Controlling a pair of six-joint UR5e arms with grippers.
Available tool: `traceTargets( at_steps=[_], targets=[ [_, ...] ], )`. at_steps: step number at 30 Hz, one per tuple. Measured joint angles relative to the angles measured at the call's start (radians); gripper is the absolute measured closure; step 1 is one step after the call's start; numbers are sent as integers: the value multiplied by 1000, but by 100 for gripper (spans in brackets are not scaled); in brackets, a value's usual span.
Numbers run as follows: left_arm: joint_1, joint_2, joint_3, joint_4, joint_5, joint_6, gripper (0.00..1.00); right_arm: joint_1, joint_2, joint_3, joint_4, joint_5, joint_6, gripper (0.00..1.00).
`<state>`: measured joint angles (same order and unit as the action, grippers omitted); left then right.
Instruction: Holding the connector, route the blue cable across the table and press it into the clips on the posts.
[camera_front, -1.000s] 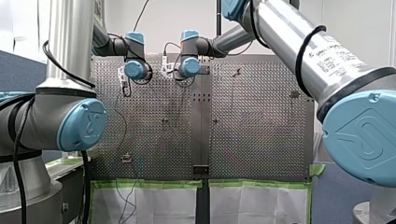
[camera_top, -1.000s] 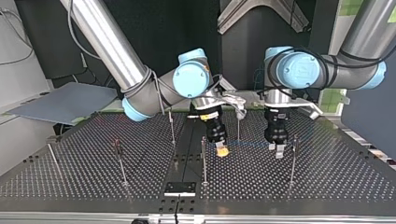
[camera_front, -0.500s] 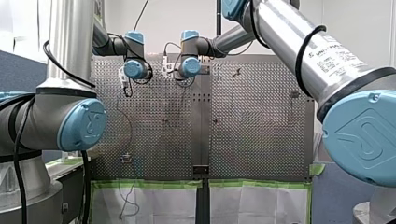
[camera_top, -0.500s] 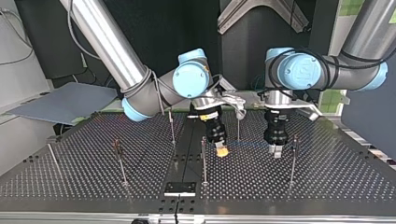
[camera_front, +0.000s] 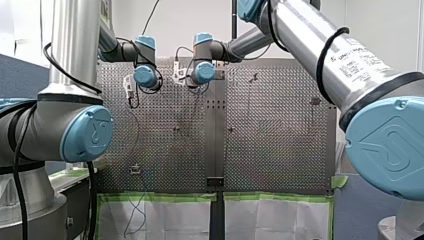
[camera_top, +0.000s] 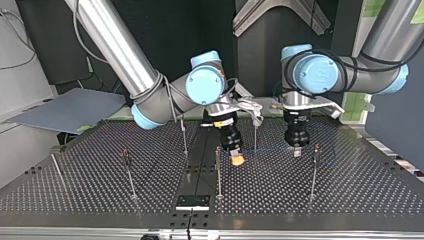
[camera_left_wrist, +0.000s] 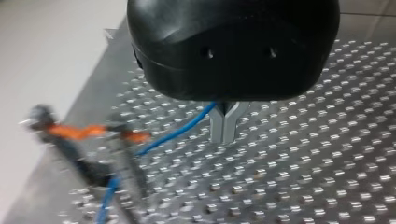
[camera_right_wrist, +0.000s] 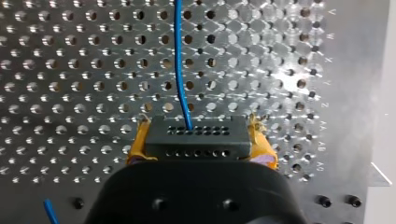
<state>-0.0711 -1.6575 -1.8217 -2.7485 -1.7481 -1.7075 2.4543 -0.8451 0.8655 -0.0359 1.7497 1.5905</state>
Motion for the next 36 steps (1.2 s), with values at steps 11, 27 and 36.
traceTargets(
  at_steps=[11,27,36],
  targets=[
    [-23,0,-99,43,-5,9,100,3,-1,85,4,1,0,100],
    [-54,-5,-239,128,-28,-65,100,7,-10,203,24,2,-5,100],
    [-68,-67,-302,191,-7,-69,100,17,-12,236,29,3,-4,100]
  ],
)
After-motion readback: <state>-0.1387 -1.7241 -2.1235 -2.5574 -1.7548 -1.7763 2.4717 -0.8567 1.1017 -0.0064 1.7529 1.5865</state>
